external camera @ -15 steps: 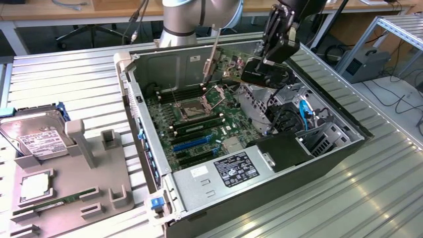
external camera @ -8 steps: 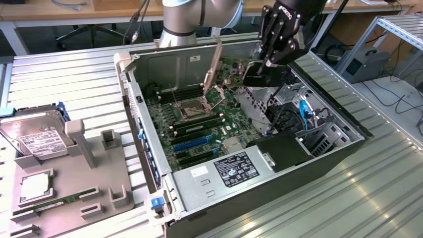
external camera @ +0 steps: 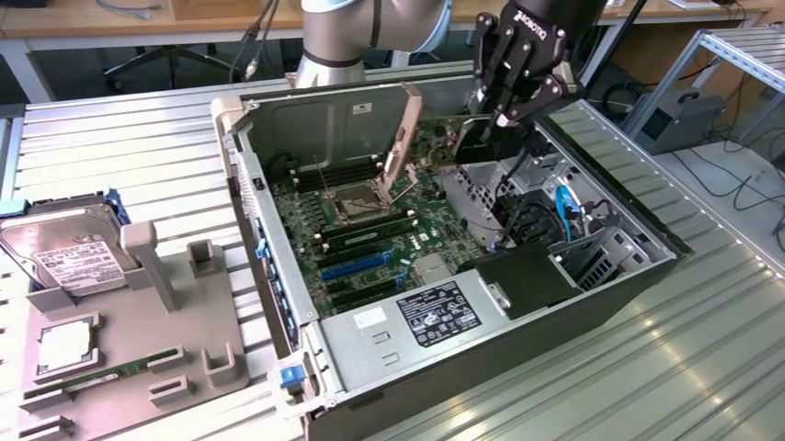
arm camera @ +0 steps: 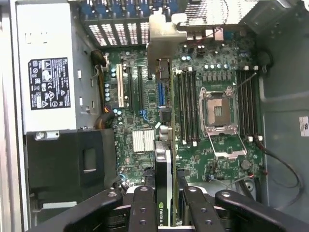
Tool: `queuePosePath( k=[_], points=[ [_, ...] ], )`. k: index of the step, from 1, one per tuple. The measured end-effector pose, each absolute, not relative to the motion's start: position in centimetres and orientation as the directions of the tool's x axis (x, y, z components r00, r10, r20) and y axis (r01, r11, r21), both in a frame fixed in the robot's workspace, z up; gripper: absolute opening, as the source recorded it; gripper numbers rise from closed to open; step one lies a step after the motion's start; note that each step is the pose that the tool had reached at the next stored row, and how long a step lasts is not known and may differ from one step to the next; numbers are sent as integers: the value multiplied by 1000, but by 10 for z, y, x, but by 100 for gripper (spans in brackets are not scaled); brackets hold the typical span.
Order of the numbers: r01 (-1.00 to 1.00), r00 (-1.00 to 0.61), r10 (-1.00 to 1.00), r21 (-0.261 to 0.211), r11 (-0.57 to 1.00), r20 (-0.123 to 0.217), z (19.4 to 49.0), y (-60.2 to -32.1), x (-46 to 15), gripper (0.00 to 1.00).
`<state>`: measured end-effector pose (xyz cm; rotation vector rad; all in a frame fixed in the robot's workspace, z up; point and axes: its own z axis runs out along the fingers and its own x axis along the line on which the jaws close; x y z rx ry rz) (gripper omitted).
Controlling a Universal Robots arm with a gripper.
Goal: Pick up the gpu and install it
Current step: 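Insert the gpu into the slot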
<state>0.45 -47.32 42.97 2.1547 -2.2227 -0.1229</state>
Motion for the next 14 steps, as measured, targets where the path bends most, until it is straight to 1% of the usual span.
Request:
queuePosePath(
  k=[1,4,6,8,11,14],
  points=[
    [-996,-6,-1000,87,4,-24,430,-473,5,27],
    [-997,0,-1000,81,-2,-24,429,-472,3,27],
    [-998,0,-1000,68,-2,-25,429,-472,1,27],
    [-999,1,-1000,39,-2,-25,428,-471,-5,27],
    [-1000,2,-1000,13,-3,-25,425,-471,-16,27],
    [-1000,2,-1000,10,-3,-25,424,-471,-18,27]
  ],
)
